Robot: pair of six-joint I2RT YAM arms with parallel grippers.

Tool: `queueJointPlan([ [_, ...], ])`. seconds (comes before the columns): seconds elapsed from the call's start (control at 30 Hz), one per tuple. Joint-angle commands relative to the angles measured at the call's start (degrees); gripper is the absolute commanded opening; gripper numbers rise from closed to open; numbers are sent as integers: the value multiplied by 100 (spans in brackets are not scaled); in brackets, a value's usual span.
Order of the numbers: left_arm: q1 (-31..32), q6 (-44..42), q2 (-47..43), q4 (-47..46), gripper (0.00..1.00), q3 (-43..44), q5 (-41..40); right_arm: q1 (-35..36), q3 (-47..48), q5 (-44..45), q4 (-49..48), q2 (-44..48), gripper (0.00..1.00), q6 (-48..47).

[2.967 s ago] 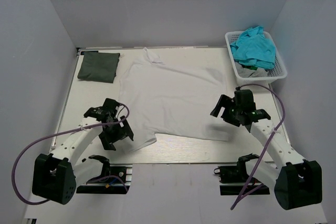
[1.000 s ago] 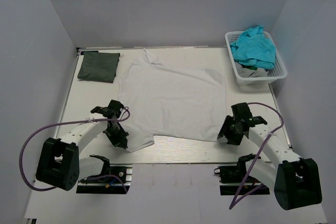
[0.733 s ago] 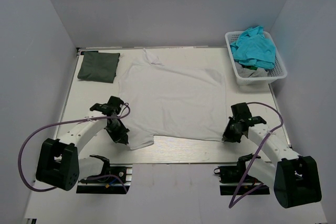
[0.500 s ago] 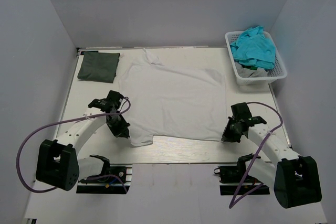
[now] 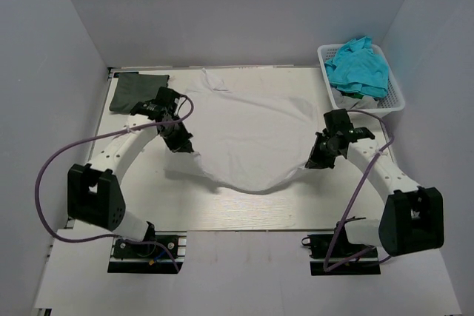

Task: Fold and stack the t-shirts
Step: Fold the flattened tshirt in 1/3 of the way

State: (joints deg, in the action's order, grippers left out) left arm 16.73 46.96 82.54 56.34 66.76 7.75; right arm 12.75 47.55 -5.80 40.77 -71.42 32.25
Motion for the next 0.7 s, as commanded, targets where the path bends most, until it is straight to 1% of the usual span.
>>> queueJointPlan([
  [0.0,-65,-161,375,140,0,748,-335,-80,570,0,335,-346,0,-219],
  [0.17,-135,-213,1078,80,0,1513,-458,-229,1212,53,475,-1022,0,-377],
  [0.37,-372,-319,1747,185,0,2200,-520,-440,1696,97,467,-1435,0,-500],
  [0.47,-477,-319,1871,-61,0,2367,-581,-519,1968,-8,484,-1743,0,-623],
  [0.6,-478,-441,2055,-447,0,2526,-844,-590,2311,-17,545,-2060,0,-738],
  [0.67,-478,-520,2178,-623,0,2736,-897,-642,2469,-122,572,-2280,0,-755],
])
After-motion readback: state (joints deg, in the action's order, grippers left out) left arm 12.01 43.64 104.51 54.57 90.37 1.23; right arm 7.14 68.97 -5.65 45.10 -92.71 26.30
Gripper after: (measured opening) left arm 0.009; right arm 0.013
